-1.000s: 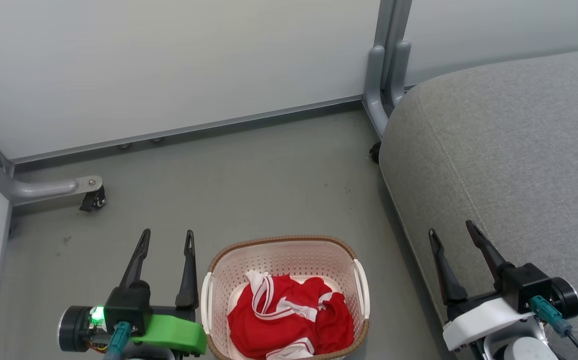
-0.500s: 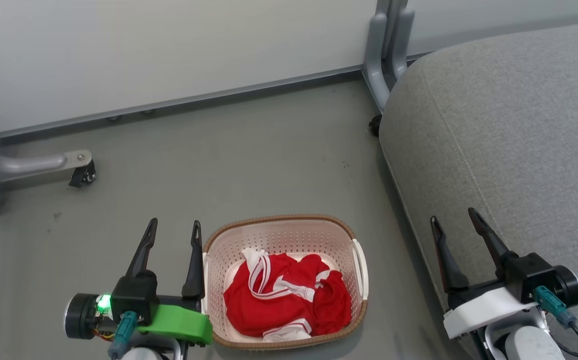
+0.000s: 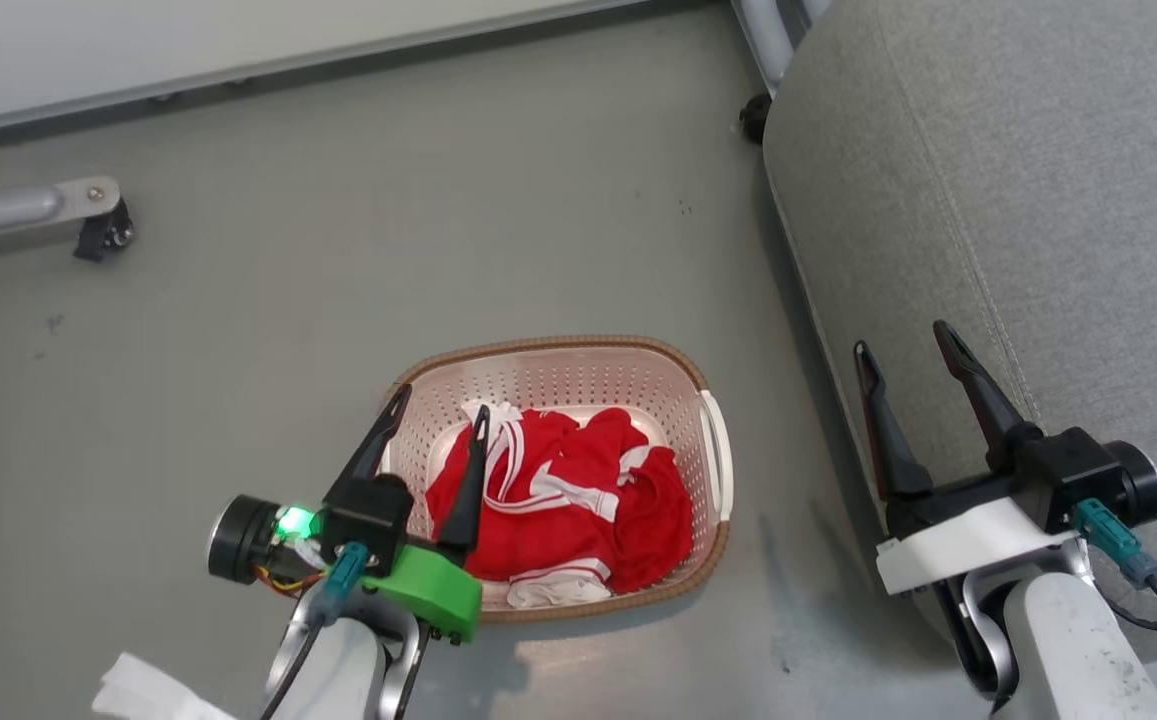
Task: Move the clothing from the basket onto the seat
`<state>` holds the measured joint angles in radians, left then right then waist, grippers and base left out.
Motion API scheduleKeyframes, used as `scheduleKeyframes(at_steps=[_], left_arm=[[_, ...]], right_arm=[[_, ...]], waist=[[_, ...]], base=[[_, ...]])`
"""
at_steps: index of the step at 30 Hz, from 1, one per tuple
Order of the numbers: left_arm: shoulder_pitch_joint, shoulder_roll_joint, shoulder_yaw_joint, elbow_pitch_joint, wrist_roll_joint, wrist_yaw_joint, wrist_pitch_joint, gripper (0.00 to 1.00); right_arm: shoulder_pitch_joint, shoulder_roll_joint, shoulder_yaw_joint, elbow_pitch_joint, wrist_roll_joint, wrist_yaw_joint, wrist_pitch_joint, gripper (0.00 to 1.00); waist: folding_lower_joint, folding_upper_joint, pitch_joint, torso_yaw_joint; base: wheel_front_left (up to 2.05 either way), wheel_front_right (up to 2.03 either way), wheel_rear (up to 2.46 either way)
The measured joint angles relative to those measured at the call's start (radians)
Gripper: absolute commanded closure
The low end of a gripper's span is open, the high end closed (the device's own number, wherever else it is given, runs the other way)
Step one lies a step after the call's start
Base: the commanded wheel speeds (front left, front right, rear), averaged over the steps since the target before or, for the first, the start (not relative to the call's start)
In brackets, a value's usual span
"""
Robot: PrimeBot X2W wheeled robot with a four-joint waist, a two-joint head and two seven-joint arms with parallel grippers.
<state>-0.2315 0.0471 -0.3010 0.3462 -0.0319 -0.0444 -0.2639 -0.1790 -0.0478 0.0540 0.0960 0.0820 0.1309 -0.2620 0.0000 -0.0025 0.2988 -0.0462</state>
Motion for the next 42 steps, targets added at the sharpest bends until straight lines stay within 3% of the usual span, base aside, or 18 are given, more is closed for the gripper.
scheduleKeyframes(at_steps=[11,24,32,42], left_arm=[[-0.253,0.004,-0.1,0.397,0.071,-0.044,0.0,0.0],[-0.582,0.001,-0.202,0.743,0.144,-0.045,0.0,0.0],[-0.719,0.001,-0.232,0.875,0.157,-0.041,0.027,0.0],[-0.794,0.023,-0.23,0.925,0.144,0.007,0.097,0.0]], right_arm=[[-0.071,-0.001,0.023,-0.022,0.018,0.0,0.0,0.0],[-0.173,-0.001,0.039,-0.071,0.035,0.0,0.0,0.0],[-0.214,-0.001,0.065,-0.086,0.062,0.0,0.0,0.0],[-0.249,-0.001,0.119,-0.107,0.088,0.0,0.0,0.0]], waist=[[0.0,0.0,0.165,-0.043],[0.0001,0.0,0.371,-0.091],[0.0002,0.0,0.491,-0.117],[0.0001,0.0,0.609,-0.155]], base=[[0.0,0.0,0.0],[0.0,0.0,0.0],[0.0,0.0,0.0],[0.0,0.0,0.0]])
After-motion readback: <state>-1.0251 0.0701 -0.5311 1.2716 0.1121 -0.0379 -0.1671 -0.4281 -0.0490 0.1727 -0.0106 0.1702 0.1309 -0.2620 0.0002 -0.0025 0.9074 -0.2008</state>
